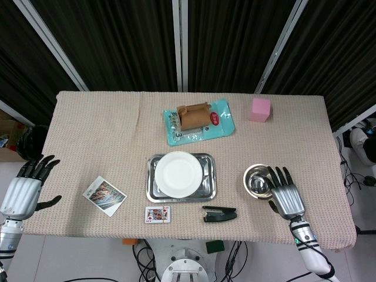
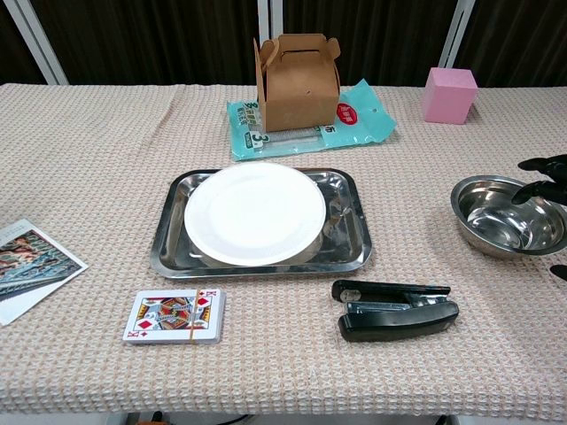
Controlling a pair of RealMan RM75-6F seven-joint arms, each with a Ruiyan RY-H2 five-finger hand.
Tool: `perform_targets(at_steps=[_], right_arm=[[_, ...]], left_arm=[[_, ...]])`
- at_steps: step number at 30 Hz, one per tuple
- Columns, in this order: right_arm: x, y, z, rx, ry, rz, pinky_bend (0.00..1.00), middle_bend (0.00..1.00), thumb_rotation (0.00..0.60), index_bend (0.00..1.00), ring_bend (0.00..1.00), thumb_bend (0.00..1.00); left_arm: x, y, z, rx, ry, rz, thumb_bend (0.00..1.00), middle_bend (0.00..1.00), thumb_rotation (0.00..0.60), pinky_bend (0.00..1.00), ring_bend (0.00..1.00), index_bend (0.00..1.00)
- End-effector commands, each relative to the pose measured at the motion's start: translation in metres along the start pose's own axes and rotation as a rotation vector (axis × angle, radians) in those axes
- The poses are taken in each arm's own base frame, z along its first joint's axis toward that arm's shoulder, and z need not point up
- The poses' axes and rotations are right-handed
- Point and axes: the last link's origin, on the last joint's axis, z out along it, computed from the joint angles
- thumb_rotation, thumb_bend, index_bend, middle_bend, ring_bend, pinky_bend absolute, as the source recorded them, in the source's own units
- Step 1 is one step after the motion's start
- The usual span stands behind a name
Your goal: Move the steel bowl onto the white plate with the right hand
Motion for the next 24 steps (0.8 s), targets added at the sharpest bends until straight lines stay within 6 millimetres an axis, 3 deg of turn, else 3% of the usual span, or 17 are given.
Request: perform_targets(at_steps=[1, 7, 14, 24], right_arm=[[-0.002, -0.001, 0.001, 0.000, 0.000, 0.001, 0.00, 0.00, 0.600, 0.25, 0.00, 0.24], [-0.006, -0.004, 0.005, 0.006, -0.007, 0.008, 0.00, 0.00, 0.600, 0.25, 0.00, 0.33], [-0.009, -0.008, 0.009, 0.019, 0.003, 0.006, 0.00, 0.00, 0.600, 0.31, 0.00, 0.34], [-0.015, -0.015, 0.013, 0.037, 0.030, 0.011, 0.00, 0.01, 0.600, 0.51, 0.00, 0.40]], left_arm=[[0.001, 0.001, 0.001, -0.007, 0.008, 0.003, 0.00, 0.13, 0.591, 0.16, 0.06, 0.17], [0.001, -0.001, -0.001, -0.002, 0.000, 0.008, 0.00, 0.13, 0.595, 0.16, 0.06, 0.17], [0.001, -0.001, 0.001, -0.001, -0.014, 0.009, 0.00, 0.13, 0.595, 0.16, 0.06, 0.17], [0.000, -0.005, -0.001, 0.015, -0.019, 0.009, 0.00, 0.13, 0.597, 0.16, 0.06, 0.18]])
